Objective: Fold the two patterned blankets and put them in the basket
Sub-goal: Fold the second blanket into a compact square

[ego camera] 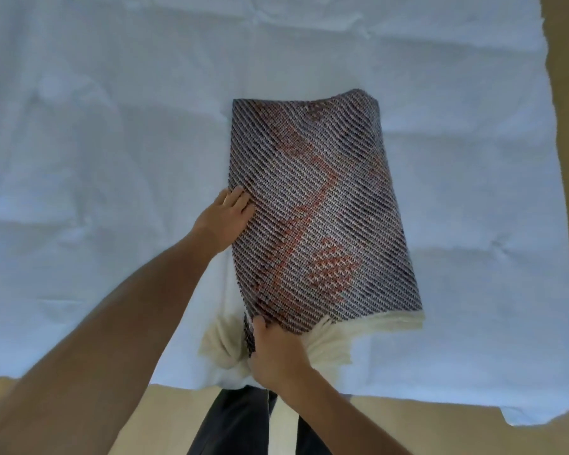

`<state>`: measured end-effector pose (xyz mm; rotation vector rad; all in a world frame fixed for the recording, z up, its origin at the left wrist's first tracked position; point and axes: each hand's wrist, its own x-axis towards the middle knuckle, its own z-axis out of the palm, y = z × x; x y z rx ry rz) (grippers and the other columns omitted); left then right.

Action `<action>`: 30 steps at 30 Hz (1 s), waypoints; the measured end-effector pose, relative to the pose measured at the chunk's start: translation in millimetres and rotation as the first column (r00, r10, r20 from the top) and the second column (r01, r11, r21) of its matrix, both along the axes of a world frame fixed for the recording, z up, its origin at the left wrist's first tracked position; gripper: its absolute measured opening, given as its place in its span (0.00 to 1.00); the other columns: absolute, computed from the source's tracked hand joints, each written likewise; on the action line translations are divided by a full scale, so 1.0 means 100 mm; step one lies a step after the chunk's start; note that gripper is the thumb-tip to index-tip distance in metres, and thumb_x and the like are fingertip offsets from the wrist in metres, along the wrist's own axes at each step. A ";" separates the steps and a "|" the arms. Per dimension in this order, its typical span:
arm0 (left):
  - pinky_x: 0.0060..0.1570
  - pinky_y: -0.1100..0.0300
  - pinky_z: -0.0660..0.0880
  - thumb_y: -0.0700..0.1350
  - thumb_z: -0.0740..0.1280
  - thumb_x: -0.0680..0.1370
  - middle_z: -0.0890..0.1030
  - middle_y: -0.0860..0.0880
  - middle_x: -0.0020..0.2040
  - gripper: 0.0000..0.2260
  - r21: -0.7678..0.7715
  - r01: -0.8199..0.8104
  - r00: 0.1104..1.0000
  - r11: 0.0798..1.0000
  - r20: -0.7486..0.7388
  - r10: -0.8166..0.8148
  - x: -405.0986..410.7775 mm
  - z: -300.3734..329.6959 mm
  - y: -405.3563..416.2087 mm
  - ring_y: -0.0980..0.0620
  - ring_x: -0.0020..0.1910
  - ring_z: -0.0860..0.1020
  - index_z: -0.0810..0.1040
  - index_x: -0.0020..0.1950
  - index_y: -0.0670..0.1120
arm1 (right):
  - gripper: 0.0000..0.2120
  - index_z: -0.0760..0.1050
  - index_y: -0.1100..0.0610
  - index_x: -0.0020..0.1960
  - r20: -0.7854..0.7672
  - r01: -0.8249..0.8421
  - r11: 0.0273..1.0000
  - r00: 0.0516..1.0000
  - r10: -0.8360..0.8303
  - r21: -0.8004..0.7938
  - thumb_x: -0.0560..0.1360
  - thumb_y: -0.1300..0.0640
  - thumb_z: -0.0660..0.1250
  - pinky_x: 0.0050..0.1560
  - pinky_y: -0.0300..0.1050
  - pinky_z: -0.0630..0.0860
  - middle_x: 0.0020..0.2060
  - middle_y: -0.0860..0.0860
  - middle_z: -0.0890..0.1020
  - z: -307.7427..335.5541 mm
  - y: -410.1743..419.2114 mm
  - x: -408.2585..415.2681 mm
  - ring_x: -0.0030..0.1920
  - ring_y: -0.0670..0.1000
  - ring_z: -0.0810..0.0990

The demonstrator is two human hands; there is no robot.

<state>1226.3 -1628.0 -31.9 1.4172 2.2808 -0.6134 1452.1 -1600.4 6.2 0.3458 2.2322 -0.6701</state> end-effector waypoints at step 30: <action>0.69 0.42 0.61 0.58 0.45 0.81 0.49 0.42 0.78 0.26 0.036 -0.408 0.910 0.912 0.088 0.404 0.68 -0.27 0.54 0.40 0.76 0.52 0.47 0.78 0.52 | 0.27 0.68 0.57 0.69 -0.295 0.099 0.914 0.955 0.023 0.394 0.77 0.44 0.50 0.54 0.62 0.77 0.67 0.64 0.70 -0.68 2.48 0.44 0.63 0.65 0.73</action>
